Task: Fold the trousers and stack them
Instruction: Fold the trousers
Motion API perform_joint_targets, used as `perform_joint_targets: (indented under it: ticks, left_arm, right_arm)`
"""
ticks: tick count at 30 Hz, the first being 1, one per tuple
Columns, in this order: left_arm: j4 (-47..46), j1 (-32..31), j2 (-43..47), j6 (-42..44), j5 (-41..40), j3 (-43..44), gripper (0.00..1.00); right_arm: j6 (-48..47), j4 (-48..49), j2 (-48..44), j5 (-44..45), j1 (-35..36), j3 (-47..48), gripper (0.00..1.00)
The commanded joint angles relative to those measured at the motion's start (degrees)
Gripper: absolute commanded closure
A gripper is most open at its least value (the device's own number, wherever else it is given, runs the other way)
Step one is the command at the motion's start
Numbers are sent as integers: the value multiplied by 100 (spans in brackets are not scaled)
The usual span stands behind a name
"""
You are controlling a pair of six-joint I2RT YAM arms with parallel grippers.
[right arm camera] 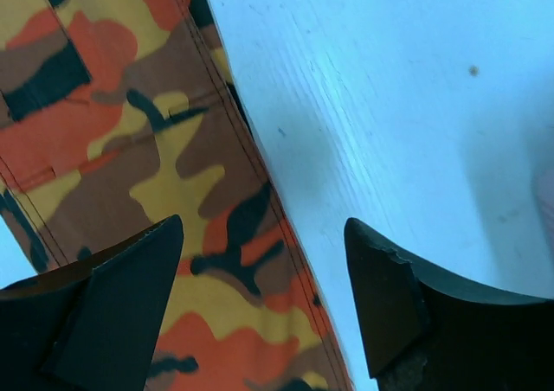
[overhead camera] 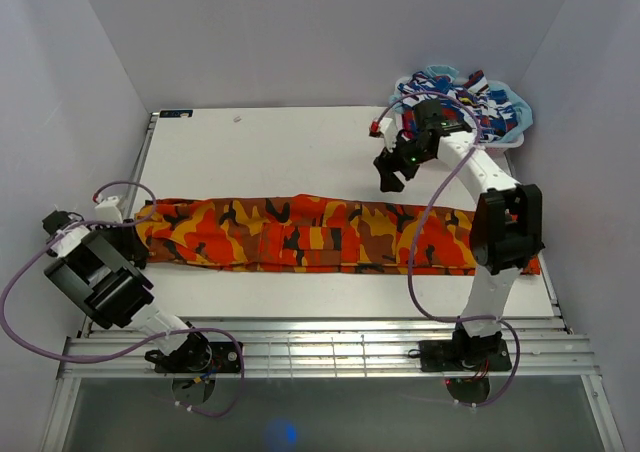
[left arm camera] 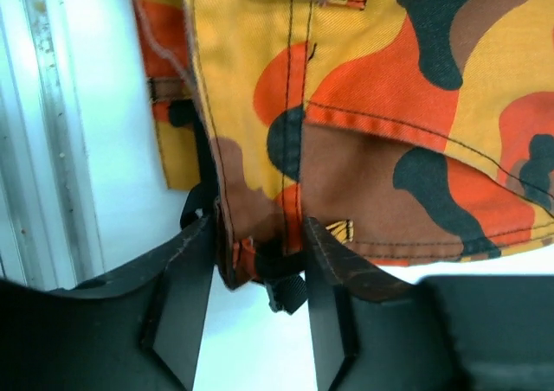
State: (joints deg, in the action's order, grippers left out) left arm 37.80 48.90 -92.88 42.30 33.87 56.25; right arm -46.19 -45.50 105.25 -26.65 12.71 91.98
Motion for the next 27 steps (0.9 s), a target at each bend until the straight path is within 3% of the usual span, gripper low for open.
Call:
perform_joint_targets:
  ticks: [1,3,7,8,11,15,19,20,23,27]
  left_arm:
    - [271,268,463,418,582,333,45]
    - [622,365,543,646,988,807,38]
    - [1824,129,911,2085,1982,1449,30]
    - [2297,-298,1086,2715,1957,1511,30]
    - [2565,-1152,1612,3142,1834,1285,29]
    - [1592,-3240,2246,2057,1554,327,29]
    - [511,-4659,2652,1202,1045,-560,31]
    - [309,-5297,2661,1149,860,-623,31]
    - [62,-6170,2398,956,139,-703,34]
    - [-71,-6692,2037,1113,-354,-738,34]
  right_arm:
    - [1251,366,635,-506,126,590,21]
    - [1376,532,926,-508,353,689,26]
    - [1193,910,1120,-61,583,470,34]
    - [1026,911,1155,28,584,417,35]
    - [631,727,1103,292,452,303,41]
    - [208,367,901,415,355,118,45]
    - [514,6,646,276,311,66,45]
    - [576,-12,472,257,302,13,45]
    - [805,-151,129,310,302,-172,44]
    - [884,-503,-206,389,285,-260,38]
